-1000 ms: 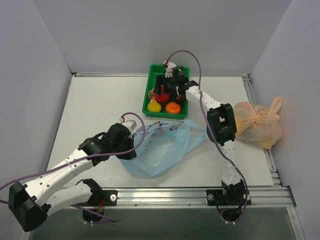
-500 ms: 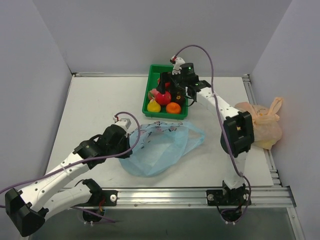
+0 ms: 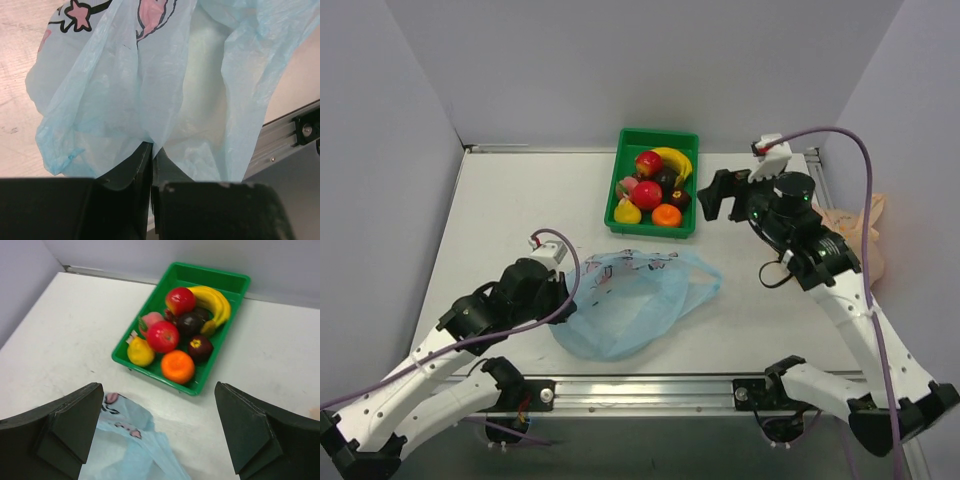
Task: Untie the knot of the plastic bag and take out the fruit
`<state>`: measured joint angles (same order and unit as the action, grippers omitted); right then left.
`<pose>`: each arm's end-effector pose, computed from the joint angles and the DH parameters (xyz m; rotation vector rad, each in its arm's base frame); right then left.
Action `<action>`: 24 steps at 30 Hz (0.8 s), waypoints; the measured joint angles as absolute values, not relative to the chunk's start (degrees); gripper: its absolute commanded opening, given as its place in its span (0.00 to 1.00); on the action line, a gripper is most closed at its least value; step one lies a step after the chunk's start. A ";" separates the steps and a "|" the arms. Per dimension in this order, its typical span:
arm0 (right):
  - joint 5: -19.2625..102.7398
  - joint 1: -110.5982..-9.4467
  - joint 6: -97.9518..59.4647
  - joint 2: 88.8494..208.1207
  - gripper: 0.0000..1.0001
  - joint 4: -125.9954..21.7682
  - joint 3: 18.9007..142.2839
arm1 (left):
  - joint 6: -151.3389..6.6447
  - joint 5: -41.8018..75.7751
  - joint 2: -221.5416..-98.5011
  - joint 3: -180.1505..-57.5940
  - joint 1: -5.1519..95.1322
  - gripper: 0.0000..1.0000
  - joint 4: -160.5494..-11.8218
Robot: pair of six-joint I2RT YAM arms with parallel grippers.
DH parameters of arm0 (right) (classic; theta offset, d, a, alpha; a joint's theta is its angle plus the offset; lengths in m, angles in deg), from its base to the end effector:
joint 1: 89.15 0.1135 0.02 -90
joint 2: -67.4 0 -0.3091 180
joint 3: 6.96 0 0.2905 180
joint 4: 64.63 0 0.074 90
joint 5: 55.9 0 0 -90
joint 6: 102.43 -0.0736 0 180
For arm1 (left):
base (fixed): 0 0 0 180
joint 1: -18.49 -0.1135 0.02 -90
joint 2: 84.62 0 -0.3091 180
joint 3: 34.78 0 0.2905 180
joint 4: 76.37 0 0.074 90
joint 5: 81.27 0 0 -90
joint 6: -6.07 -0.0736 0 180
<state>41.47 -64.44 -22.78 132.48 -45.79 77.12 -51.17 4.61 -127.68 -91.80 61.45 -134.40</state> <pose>0.2790 0.1388 0.4888 -0.3014 1.5690 0.5795 0.1368 -0.1202 0.2921 0.1776 2.4025 -0.5581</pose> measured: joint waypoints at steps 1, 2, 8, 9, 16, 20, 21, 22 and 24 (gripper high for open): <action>39.64 -64.44 -22.60 129.58 1.00 -44.17 75.17 | -51.22 4.63 -126.31 -91.80 61.45 0.20 -135.05; 38.02 -64.46 -22.38 126.69 1.00 -42.58 73.53 | -51.15 4.74 -125.00 -91.80 61.43 0.25 -135.71; 26.61 -64.64 -21.18 108.38 1.00 -34.67 67.28 | -49.93 4.74 -120.01 -91.78 61.41 0.58 -138.02; 25.15 -64.75 -21.10 105.71 1.00 -33.66 66.71 | -49.67 4.74 -119.79 -91.78 61.41 0.63 -138.27; 18.22 -64.75 -20.24 90.43 1.00 -27.69 65.29 | -47.98 1.11 -116.97 -93.75 61.38 0.97 -141.24; 16.80 -64.75 -19.83 84.90 1.00 -24.70 63.52 | -47.09 -5.38 -113.94 -98.93 61.38 0.98 -142.79; 16.40 -64.75 -19.81 83.55 1.00 -24.09 62.93 | -47.07 -7.39 -112.91 -100.13 61.38 0.97 -142.94; 16.05 -64.75 -19.81 82.06 1.00 -23.32 62.39 | -47.04 -9.34 -111.77 -101.07 61.38 0.97 -142.94; 15.11 -64.75 -19.81 79.13 1.00 -21.99 61.34 | -47.13 -14.54 -108.23 -101.82 61.38 0.97 -142.81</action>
<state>15.11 -64.75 -19.81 79.13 -21.99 61.34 -47.13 -14.54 -108.23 -101.82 61.38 -142.81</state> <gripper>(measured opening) 0.998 0.974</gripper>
